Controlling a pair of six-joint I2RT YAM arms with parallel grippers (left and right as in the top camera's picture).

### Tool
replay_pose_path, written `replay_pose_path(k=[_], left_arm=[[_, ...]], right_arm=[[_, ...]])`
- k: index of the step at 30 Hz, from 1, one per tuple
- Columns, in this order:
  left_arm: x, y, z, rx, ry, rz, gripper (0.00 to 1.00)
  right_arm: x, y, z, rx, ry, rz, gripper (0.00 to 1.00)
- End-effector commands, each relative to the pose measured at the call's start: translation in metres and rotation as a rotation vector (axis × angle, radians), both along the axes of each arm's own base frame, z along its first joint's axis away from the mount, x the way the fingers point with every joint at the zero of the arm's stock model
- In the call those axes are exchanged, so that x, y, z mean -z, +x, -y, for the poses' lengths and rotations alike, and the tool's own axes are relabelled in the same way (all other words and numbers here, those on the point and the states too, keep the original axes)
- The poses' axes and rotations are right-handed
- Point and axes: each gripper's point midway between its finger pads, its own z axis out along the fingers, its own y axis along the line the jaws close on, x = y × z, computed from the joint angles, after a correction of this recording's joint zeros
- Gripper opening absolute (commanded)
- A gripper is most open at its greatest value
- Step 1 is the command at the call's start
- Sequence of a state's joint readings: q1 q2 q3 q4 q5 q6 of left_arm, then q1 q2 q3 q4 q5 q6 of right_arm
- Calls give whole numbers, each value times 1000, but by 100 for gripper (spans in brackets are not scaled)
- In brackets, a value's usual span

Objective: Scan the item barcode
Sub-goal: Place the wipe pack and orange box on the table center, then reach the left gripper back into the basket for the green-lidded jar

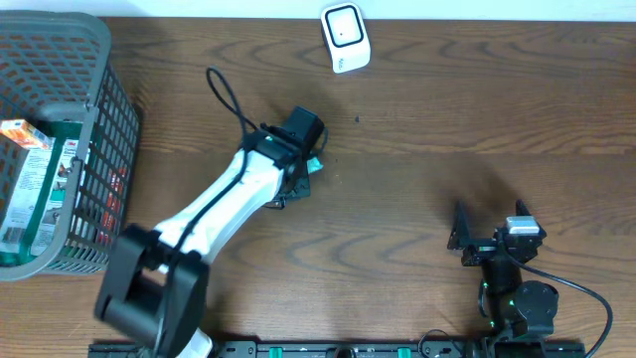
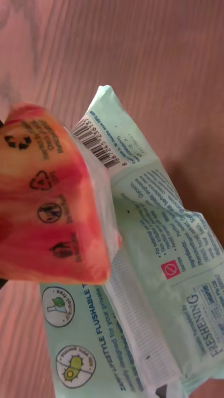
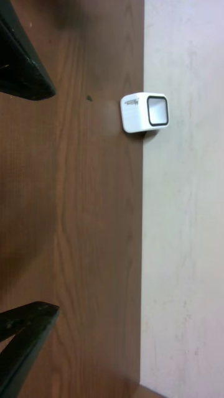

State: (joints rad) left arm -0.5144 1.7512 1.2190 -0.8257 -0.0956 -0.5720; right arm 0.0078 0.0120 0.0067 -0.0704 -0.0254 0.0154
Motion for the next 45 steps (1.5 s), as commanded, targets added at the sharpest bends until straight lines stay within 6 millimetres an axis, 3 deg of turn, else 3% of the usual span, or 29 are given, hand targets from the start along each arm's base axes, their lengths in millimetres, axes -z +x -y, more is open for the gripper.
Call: replay_pose_path(k=[1,3,7,11,14,15,16,19,22,23,27,29,32,33,34,37,45], left_arm=[[10,0,2,-16,4,-29,69],[7,1,9,19,-33,-28,77],[-25,16,18,83,-75,59,83],[-74,24,20,119,-129,192,86],[-126,27,4,139,-154,307,85],[-159,28,-16,121,-149,347,85],[-173,28,-25,111,-143,361,85],[-235,32,-86,-21,-85,430,85],[-283,33,-168,-249,-15,536,85],[-291,31,-195,-329,4,560,85],[-286,12,-278,-580,71,550,85],[-280,2,-309,-672,95,529,85],[-263,-13,-352,-798,123,475,85],[-243,-23,-374,-865,128,401,85],[-239,-24,-377,-873,127,385,86],[-189,-36,-388,-914,101,188,90],[-87,-51,-378,-775,34,-209,93]], right_arm=[[0,0,2,10,2,0,99],[0,0,2,10,2,0,99],[0,0,2,10,2,0,99],[0,0,2,10,2,0,99],[0,0,2,10,2,0,99],[0,0,2,10,2,0,99],[0,0,2,10,2,0,99],[0,0,2,10,2,0,99],[0,0,2,10,2,0,99],[0,0,2,10,2,0,99],[0,0,2,10,2,0,99],[0,0,2,10,2,0,99],[0,0,2,10,2,0,99],[0,0,2,10,2,0,99],[0,0,2,10,2,0,99],[0,0,2,10,2,0,99],[0,0,2,10,2,0,99]])
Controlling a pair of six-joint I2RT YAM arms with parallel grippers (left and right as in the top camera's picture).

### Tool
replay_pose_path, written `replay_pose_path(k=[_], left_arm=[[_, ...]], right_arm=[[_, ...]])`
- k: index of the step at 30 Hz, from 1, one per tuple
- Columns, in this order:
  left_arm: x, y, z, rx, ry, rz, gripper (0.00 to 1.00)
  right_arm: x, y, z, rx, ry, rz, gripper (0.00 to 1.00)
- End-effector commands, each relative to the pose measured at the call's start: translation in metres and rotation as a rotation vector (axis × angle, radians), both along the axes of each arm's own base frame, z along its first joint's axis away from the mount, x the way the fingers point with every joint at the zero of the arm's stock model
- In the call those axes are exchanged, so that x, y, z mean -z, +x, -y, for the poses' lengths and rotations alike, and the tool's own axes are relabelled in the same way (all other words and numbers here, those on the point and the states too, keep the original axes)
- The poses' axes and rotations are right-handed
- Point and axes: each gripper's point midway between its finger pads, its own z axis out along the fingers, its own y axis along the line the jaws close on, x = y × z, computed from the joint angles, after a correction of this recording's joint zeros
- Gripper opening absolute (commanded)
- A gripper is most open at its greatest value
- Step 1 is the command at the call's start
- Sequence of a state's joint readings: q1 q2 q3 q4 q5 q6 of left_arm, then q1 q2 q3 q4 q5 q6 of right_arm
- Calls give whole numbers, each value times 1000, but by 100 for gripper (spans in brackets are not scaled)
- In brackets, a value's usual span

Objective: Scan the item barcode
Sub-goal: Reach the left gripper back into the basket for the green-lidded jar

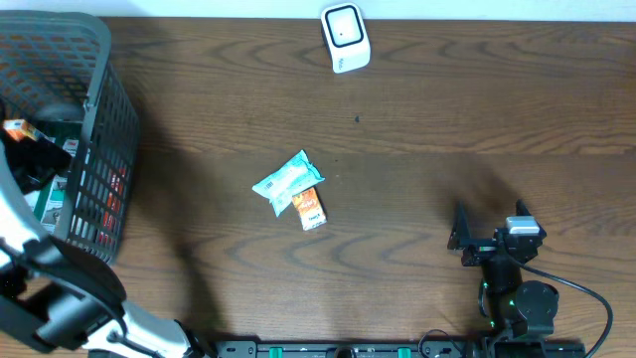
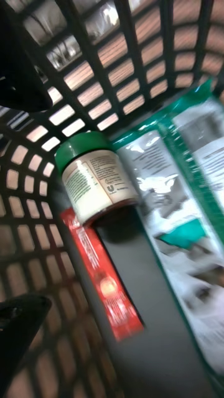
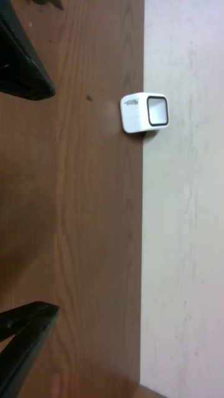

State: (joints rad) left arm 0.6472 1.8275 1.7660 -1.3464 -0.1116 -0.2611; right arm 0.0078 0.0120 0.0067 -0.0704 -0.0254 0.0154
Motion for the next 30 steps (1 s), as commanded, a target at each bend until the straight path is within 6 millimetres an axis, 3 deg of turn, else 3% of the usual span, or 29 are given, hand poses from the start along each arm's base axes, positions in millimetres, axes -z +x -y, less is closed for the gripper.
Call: replay_pose_path(k=[1,7,12,22,27,30], left_arm=[[35,-9,4,92,-73,-115,94],[85,-24,14,160,-177,-241,93],[109,-35,7,191,-166,-339,93],[124,-22,4,116,-143,-270,93],[127,4,23,104,-265,-116,93],[121,13,22,81,-300,-45,93]], right_arm=[[0,0,2,10,2,0,99],[0,0,2,10,2,0,99],[0,0,2,10,2,0,99],[0,0,2,10,2,0,99],[0,0,2,10,2,0,99],[0,0,2,10,2,0,99]])
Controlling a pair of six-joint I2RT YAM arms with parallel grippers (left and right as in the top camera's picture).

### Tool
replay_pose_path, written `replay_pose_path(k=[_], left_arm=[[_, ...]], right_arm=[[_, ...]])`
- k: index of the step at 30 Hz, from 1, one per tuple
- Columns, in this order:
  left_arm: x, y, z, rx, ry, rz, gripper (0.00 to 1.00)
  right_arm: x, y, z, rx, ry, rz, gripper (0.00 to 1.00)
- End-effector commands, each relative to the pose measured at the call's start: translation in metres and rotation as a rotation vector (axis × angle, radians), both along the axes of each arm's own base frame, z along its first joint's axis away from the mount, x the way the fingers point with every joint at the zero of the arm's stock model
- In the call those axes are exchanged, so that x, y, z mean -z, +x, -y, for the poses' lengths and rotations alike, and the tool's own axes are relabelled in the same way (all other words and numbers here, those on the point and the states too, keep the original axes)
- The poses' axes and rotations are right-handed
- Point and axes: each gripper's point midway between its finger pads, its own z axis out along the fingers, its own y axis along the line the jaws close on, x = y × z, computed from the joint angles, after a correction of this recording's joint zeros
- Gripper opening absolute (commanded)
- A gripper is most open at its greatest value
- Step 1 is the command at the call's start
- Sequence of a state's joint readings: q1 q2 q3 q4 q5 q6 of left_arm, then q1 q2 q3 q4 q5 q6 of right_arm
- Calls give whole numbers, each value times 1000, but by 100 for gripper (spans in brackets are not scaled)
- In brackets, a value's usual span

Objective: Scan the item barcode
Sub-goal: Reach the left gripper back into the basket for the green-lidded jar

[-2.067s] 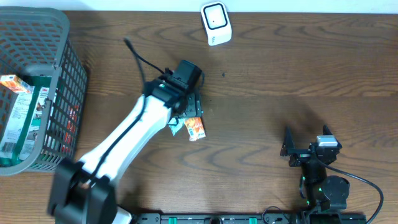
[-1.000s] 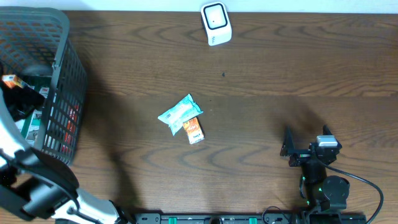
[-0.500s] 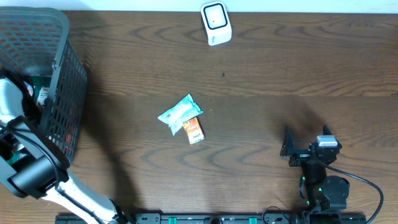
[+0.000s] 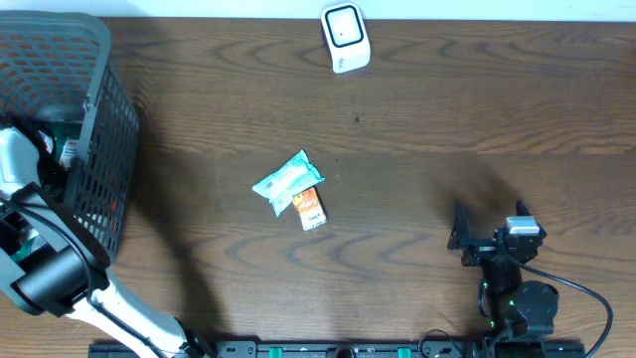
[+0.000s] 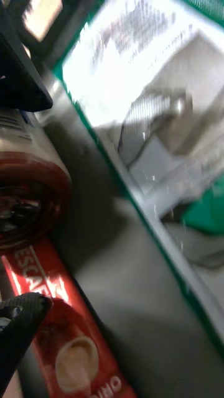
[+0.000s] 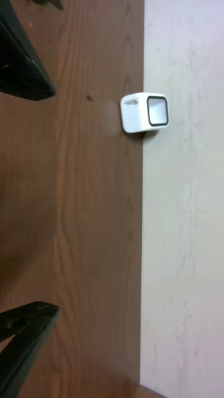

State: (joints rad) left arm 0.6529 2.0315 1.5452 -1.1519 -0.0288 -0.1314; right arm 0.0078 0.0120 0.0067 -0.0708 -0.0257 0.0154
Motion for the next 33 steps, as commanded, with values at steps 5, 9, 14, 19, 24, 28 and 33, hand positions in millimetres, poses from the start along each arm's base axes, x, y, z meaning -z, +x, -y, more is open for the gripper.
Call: replay_pose_path(k=[5,9,14,19,24,28,33], left_arm=[[-8,5,0,10,-104,83,93],[-12,-12,14,178,-190,31,96],[-15,-30,9,185,-160,-62,96],[-17,-43,-6,129,-62,-155,93],[-17,-45,-7,121,-54,-164,80],[-9,-57,-11,53,0,-220,80],[-1,-58,-9,37,2,-217,82]], right_arm=[[0,0,2,10,2,0,99],[0,0,2,10,2,0,99],[0,0,2,10,2,0,99],[0,0,2,10,2,0,99],[0,0,2,10,2,0,99],[0,0,2,10,2,0,99],[0,0,2,10,2,0,99]])
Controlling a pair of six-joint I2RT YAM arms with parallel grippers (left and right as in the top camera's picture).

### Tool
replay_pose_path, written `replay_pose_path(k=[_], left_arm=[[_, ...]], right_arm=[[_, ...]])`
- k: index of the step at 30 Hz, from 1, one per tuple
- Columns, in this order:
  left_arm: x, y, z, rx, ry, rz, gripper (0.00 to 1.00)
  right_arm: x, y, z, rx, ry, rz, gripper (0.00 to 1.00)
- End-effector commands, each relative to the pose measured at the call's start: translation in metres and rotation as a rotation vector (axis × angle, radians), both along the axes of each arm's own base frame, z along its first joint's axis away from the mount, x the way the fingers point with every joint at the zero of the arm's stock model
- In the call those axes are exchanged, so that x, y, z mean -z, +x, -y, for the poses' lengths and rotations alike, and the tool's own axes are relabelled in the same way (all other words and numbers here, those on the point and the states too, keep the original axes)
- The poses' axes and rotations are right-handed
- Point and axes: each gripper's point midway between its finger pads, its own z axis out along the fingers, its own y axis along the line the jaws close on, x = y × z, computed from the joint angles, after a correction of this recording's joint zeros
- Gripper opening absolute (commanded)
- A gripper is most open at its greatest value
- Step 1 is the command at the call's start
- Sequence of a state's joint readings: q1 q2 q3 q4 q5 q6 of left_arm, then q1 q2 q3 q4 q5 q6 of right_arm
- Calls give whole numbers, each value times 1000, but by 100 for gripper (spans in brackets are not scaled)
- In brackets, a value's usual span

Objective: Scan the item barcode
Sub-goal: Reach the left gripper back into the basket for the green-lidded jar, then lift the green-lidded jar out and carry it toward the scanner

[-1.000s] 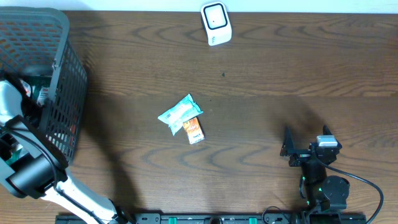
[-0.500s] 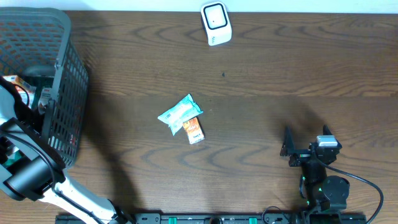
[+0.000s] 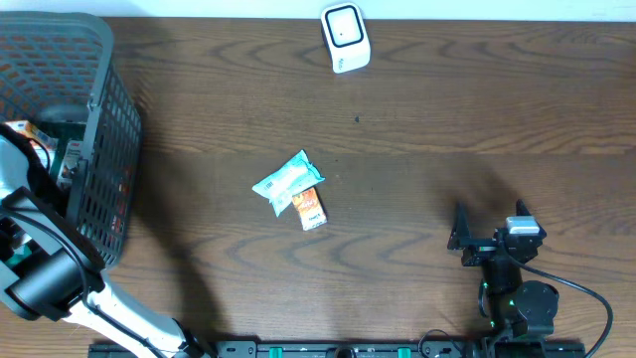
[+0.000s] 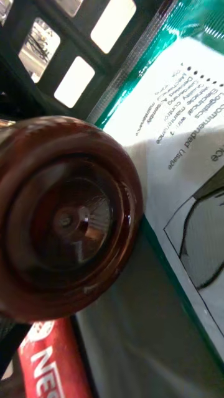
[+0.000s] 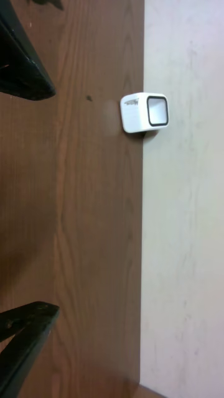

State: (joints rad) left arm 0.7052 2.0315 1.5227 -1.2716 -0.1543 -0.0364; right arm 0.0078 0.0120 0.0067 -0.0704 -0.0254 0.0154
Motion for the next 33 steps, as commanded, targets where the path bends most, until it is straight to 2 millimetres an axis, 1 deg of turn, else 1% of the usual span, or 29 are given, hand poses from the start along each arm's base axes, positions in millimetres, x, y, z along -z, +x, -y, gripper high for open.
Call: replay_pose_path(k=[1,4,8,9,10,12,13,16,19,21,24,26,27,28,29,30,32,33], left_arm=[[7,-6,-2,-38,30,-31,82],[12,-5,1,-47,21,-15,82],[9,-1,-2,-47,28,-4,78],[4,5,-3,-53,23,22,72],[-1,12,-4,-58,20,47,71],[-15,25,-8,-66,25,101,71],[-30,35,-14,-68,43,144,71],[-53,51,-20,-71,71,229,71],[-87,69,-27,-70,125,357,71],[-115,79,-34,-66,182,436,70],[-177,92,-45,-53,307,596,69],[-212,96,-47,-69,368,690,69],[-221,98,-45,-66,376,721,69],[-244,103,-40,-55,386,804,69],[-258,106,-36,-45,389,860,69],[-283,112,-25,-24,391,959,69],[-313,113,-10,1,397,1070,69],[-332,114,4,32,393,1139,69]], right_arm=[[1,0,2,10,2,-1,99],[1,0,2,10,2,-1,99],[1,0,2,10,2,-1,99],[1,0,2,10,2,-1,99],[1,0,2,10,2,-1,99],[1,0,2,10,2,-1,99],[1,0,2,10,2,-1,99],[1,0,2,10,2,-1,99],[1,0,2,10,2,-1,99],[1,0,2,10,2,-1,99],[1,0,2,10,2,-1,99],[1,0,2,10,2,-1,99],[1,0,2,10,2,-1,99],[1,0,2,10,2,-1,99],[1,0,2,10,2,-1,99],[1,0,2,10,2,-1,99],[1,0,2,10,2,-1,99],[1,0,2,10,2,-1,99]])
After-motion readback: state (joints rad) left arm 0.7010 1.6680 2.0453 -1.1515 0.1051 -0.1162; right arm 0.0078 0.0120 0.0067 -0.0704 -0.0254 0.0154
